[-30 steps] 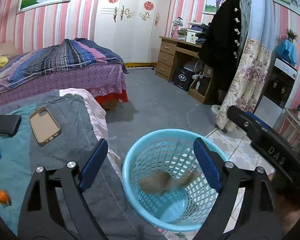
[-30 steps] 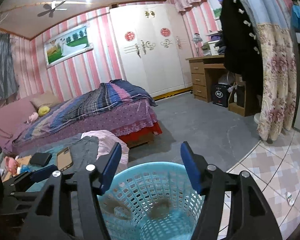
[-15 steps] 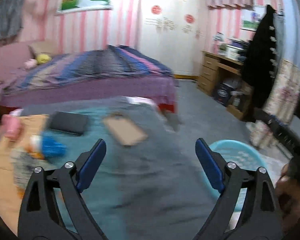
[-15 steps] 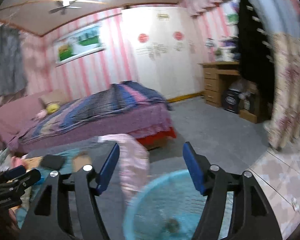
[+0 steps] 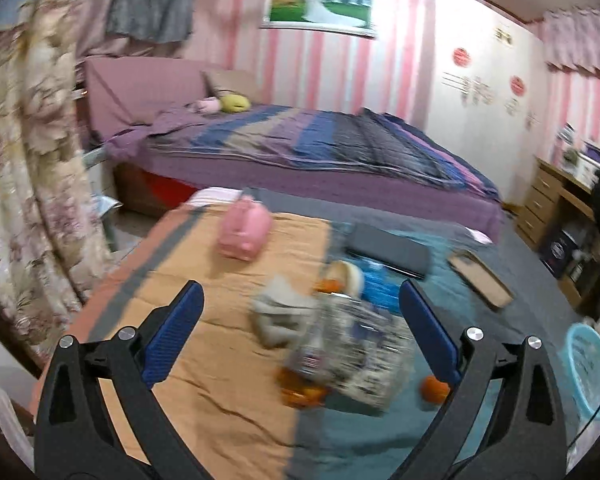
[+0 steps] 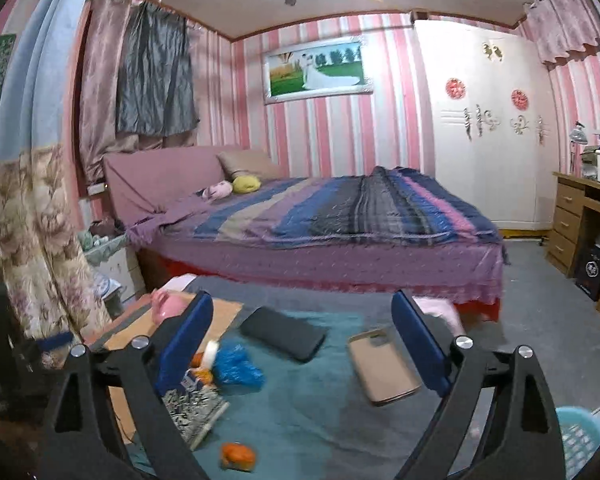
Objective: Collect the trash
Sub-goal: 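Bring both tools back to the bed, right tool toward the printed snack bag, then grasp the black-and-white printed snack bag with the right tool while the left tool approaches the orange snack bag, then grasp the orange snack bag with the left tool and lift it, then carry the orange bag with the left tool while the right tool carries the printed bag to the basket, then open both tools over the blue laundry basket to drop the bags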
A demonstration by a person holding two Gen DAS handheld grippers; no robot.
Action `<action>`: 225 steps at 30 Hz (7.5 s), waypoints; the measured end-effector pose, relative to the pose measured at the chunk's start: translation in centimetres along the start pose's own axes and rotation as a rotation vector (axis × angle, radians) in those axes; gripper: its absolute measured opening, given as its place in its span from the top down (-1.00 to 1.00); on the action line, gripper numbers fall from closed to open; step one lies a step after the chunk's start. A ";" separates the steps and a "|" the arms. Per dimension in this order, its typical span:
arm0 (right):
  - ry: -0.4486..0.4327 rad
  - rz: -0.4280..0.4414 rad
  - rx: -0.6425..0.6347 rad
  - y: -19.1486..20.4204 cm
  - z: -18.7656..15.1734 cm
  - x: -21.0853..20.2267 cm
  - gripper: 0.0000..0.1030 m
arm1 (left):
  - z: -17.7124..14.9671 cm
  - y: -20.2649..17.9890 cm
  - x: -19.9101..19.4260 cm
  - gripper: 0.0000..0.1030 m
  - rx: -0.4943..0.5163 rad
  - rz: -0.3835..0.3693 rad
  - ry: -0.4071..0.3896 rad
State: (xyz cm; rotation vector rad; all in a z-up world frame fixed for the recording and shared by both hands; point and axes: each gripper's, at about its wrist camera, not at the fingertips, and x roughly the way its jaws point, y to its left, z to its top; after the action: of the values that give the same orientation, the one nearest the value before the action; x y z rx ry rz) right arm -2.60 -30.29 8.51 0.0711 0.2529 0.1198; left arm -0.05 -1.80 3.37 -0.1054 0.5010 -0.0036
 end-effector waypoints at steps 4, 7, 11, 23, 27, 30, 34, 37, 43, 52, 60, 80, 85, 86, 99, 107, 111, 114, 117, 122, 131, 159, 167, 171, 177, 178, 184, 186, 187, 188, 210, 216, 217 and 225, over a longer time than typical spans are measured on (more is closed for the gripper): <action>0.117 0.033 0.002 2.9 -4.1 3.5 -0.73 | 0.4 2.6 1.8 -0.84 -0.038 0.015 0.011; 0.162 0.072 -0.019 4.8 -5.7 5.1 -0.73 | 1.2 3.7 2.7 -0.84 -0.051 0.029 0.011; 0.178 0.070 -0.044 7.2 -6.4 6.8 -0.73 | 1.9 4.9 2.8 -0.85 -0.091 0.009 0.007; 0.277 0.076 -0.083 10.5 -8.3 10.9 -0.73 | 1.3 9.6 8.0 -0.89 -0.172 0.028 0.075; 0.348 0.105 -0.079 10.9 -9.4 12.7 -0.73 | 1.3 9.2 8.2 -0.89 -0.150 0.030 0.068; 0.399 0.089 -0.091 11.3 -10.3 14.0 -0.72 | 1.0 8.9 8.2 -0.89 -0.131 0.034 0.073; 0.466 0.066 -0.058 10.8 -11.5 15.3 -0.72 | 1.0 9.0 8.1 -0.89 -0.135 0.032 0.080; 0.500 0.084 -0.032 10.4 -12.2 15.8 -0.70 | 0.9 8.8 8.1 -0.89 -0.123 0.027 0.085; 0.509 0.144 -0.033 10.6 -12.5 15.5 0.18 | 1.0 8.3 8.1 -0.89 -0.114 0.020 0.087; 0.368 0.270 -0.038 11.1 -9.8 12.2 0.99 | 1.4 8.0 7.6 -0.89 -0.118 0.023 0.070; 0.300 0.273 -0.039 10.7 -8.4 11.2 0.99 | 1.3 8.8 7.6 -0.89 -0.128 0.041 0.075; 0.108 0.047 0.071 2.2 -4.2 6.9 0.99 | -3.3 -1.2 9.9 -0.86 0.185 -0.117 0.220; 0.120 0.055 0.078 2.0 -4.4 6.8 0.99 | -5.5 -3.0 10.6 -0.89 0.268 -0.139 0.289; 0.120 0.058 0.077 2.0 -4.3 6.7 0.99 | -6.0 -3.1 10.9 -0.89 0.291 -0.119 0.298; 0.123 0.049 0.086 1.7 -4.4 6.5 0.99 | -7.0 -3.0 12.7 0.31 0.317 -0.160 0.378; 0.108 0.056 0.089 1.5 -4.2 6.3 0.99 | -3.6 -1.2 9.3 0.47 0.252 -0.138 0.254; 0.090 0.068 0.091 1.6 -3.9 5.8 0.99 | -2.3 0.3 8.7 0.48 0.202 -0.128 0.220; 0.073 0.076 0.092 1.7 -3.7 5.3 0.99 | -1.7 0.8 8.0 0.50 0.189 -0.120 0.200; 0.058 0.076 0.095 1.7 -3.5 4.8 0.99 | -1.5 0.9 7.3 0.51 0.182 -0.124 0.184; 0.038 0.068 0.112 1.3 -3.4 4.1 0.99 | -1.0 1.1 6.9 0.51 0.175 -0.129 0.161; 0.024 0.055 0.120 0.5 -3.0 3.6 0.99 | -0.9 0.7 6.8 0.51 0.161 -0.144 0.155; -0.075 -0.046 0.183 -4.0 -1.8 -1.6 0.99 | -0.9 -2.7 5.7 0.51 0.185 -0.248 0.132; -0.124 -0.086 0.218 -6.7 -1.3 -4.2 0.99 | -0.9 -6.5 4.0 0.51 0.184 -0.312 0.109; -0.149 -0.114 0.238 -8.2 -1.4 -5.9 0.99 | -1.1 -9.0 2.9 0.51 0.199 -0.360 0.096; -0.202 -0.176 0.274 -10.8 -1.3 -9.1 0.99 | -2.1 -14.2 1.6 0.51 0.275 -0.425 0.101; -0.206 -0.185 0.275 -11.1 -1.2 -9.5 0.99 | -2.3 -14.8 1.6 0.51 0.283 -0.431 0.104; -0.218 -0.280 0.274 -14.0 -1.0 -12.1 0.99 | -2.3 -19.2 0.8 0.51 0.281 -0.506 0.119; -0.210 -0.324 0.281 -15.2 -1.2 -12.8 0.99 | -2.1 -20.6 0.5 0.51 0.266 -0.535 0.121; -0.200 -0.345 0.293 -16.0 -1.4 -13.3 0.98 | -2.1 -21.7 0.5 0.51 0.263 -0.548 0.120; -0.194 -0.360 0.302 -16.5 -1.5 -13.6 0.98 | -2.1 -22.4 0.4 0.51 0.264 -0.554 0.121; -0.033 -0.599 0.371 -24.2 -2.6 -17.8 0.39 | -10.2 -38.2 -1.6 0.51 0.405 -0.812 0.289; -0.085 -0.635 0.382 -24.4 -2.8 -18.6 0.05 | -11.2 -39.3 -1.3 0.51 0.404 -0.834 0.317; -0.092 -0.637 0.387 -24.2 -2.8 -18.4 0.05 | -11.4 -39.6 -1.1 0.51 0.406 -0.838 0.326; -0.132 -0.667 0.391 -23.9 -2.8 -19.4 0.05 | -12.1 -42.1 -1.8 -0.76 0.445 -0.843 0.317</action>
State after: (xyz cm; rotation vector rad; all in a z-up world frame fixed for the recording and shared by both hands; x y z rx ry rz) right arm -19.33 -56.31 8.55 0.3763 0.1542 -0.5990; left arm -6.47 -44.79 -2.04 0.1294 0.7295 -0.9645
